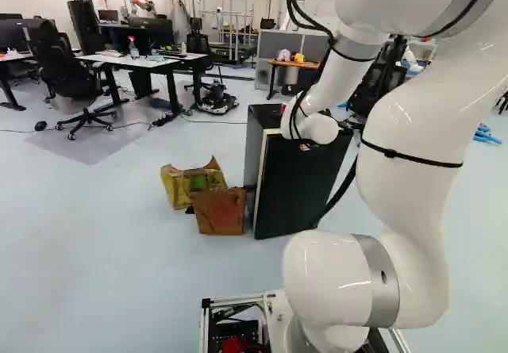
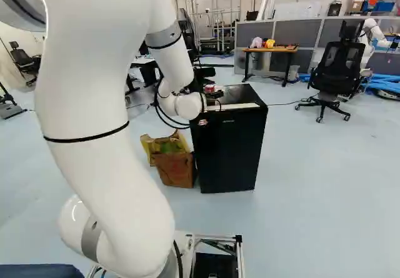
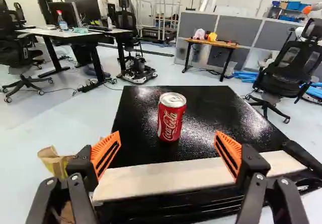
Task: Grab a drink from the fridge
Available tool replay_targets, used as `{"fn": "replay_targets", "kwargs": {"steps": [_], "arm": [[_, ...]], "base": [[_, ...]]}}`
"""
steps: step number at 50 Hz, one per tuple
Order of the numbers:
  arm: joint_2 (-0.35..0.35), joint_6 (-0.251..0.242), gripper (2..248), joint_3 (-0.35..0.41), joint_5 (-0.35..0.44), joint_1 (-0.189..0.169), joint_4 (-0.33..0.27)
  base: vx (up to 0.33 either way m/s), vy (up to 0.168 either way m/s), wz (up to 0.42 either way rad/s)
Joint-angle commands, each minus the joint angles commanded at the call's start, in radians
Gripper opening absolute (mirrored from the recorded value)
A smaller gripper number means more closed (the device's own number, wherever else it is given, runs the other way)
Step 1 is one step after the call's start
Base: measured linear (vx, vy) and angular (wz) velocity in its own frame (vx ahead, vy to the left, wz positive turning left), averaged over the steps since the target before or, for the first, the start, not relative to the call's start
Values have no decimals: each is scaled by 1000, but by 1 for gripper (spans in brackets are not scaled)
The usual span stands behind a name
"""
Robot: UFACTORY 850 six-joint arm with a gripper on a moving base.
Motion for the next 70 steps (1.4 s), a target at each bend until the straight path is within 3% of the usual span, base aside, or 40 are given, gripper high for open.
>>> {"fn": "replay_targets", "kwargs": {"steps": [25,70], "arm": [[-93,0,247,-47,4,4,0],[-195,0,247,-175,4,-1,0]], "base": [[0,0,0],[0,0,0]]}}
